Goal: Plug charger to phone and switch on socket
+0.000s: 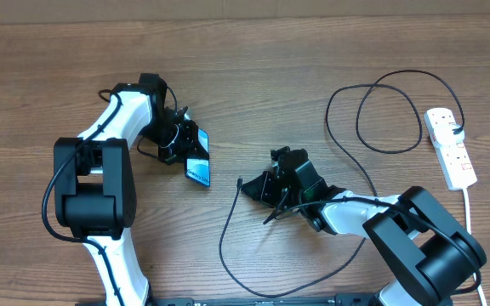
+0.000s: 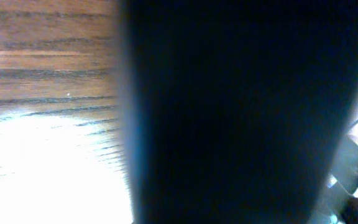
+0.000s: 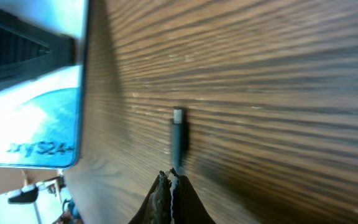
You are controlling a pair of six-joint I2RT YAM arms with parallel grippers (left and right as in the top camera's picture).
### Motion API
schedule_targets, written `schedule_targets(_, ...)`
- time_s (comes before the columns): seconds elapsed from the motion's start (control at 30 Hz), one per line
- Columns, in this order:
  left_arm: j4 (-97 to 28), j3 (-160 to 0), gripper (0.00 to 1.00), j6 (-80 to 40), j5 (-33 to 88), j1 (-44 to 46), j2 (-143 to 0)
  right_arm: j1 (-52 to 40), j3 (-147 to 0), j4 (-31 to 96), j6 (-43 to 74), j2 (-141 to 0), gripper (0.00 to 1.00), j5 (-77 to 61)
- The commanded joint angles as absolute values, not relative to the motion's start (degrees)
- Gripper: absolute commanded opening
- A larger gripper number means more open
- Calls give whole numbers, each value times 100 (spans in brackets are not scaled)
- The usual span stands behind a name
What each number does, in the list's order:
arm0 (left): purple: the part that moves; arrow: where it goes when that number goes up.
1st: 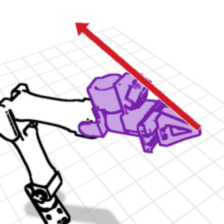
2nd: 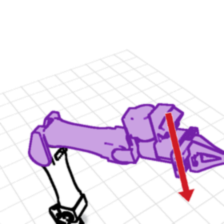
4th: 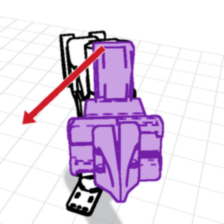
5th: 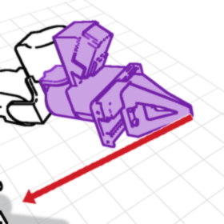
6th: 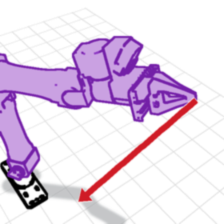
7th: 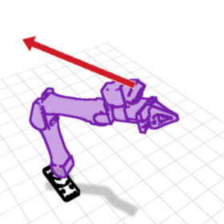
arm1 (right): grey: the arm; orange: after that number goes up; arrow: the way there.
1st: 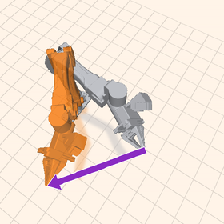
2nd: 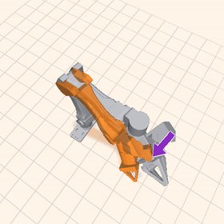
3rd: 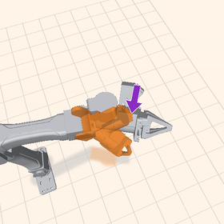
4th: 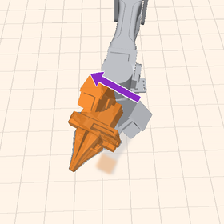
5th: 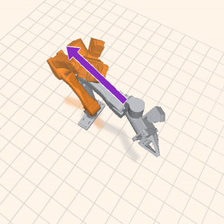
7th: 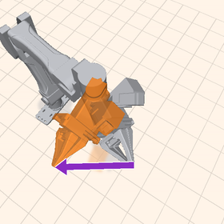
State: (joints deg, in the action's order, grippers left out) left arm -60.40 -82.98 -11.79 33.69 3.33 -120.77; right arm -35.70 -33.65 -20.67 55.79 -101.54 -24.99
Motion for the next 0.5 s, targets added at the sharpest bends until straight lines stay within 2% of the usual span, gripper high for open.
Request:
schedule_targets(0.0, -6060, -8298, 4, -1028, 3562, 314, -12064, -3629, -3385, -2121, 5468, -10309, 5, -2141)
schedule_targets(0.47, -6062, -8298, 4, -1028, 3564, 314, -12064, -3826, -3389, -2536, 5507, -10466, 5, -2102)
